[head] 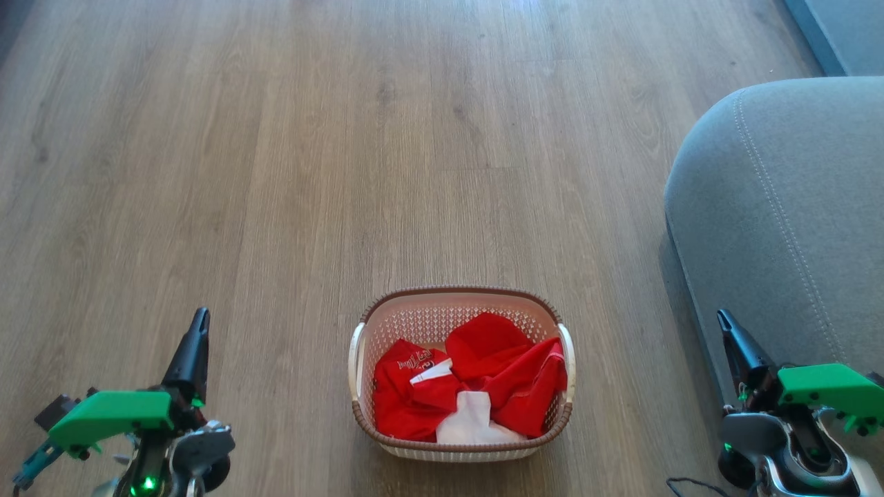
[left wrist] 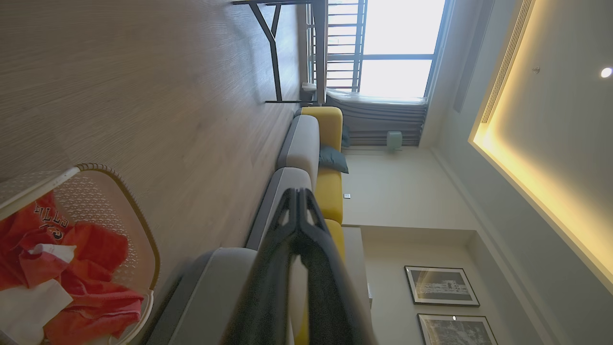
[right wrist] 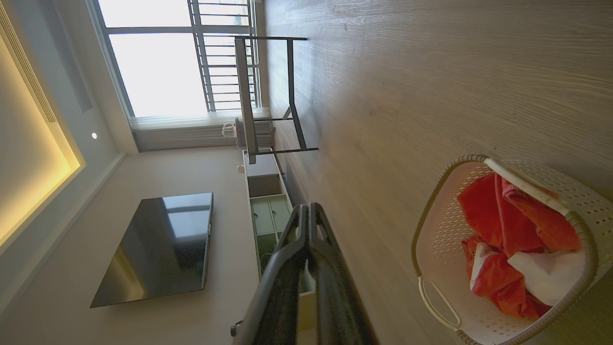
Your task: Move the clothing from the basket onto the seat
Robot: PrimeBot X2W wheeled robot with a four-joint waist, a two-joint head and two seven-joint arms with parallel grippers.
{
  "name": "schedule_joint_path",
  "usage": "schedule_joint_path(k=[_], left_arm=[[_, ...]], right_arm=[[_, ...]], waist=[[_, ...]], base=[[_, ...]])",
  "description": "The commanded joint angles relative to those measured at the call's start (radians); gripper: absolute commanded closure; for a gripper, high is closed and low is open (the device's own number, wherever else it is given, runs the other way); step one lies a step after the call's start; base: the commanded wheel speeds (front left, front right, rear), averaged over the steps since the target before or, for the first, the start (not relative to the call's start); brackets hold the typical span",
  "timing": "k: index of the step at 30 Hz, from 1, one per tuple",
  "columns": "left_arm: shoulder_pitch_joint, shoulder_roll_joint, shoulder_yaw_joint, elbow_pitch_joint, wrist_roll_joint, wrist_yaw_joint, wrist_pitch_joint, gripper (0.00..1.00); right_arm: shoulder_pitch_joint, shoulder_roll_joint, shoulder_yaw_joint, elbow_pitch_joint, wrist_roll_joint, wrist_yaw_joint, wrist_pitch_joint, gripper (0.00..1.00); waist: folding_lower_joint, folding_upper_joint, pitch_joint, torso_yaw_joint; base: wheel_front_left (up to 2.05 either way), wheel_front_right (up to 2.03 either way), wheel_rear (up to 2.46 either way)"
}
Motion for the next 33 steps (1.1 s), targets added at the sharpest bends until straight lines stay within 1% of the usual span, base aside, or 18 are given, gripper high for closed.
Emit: schedule_joint_path(k=[1,33], left_arm=[[-0.056,0.005,0.035,-0.034,-0.004,-0.007,0.004,1.0],[-0.056,0.005,0.035,-0.034,-0.004,-0.007,0.004,1.0]], right_arm=[[-0.024,-0.008,0.018,-0.04,-0.002,0.007,0.007,1.0],[-0.024,-0.008,0.018,-0.04,-0.002,0.007,0.007,1.0]], waist=[[0.0,0.0,0.0,0.0],[0.0,0.0,0.0,0.0]], base=[[0.0,0.0,0.0],[0.0,0.0,0.0]])
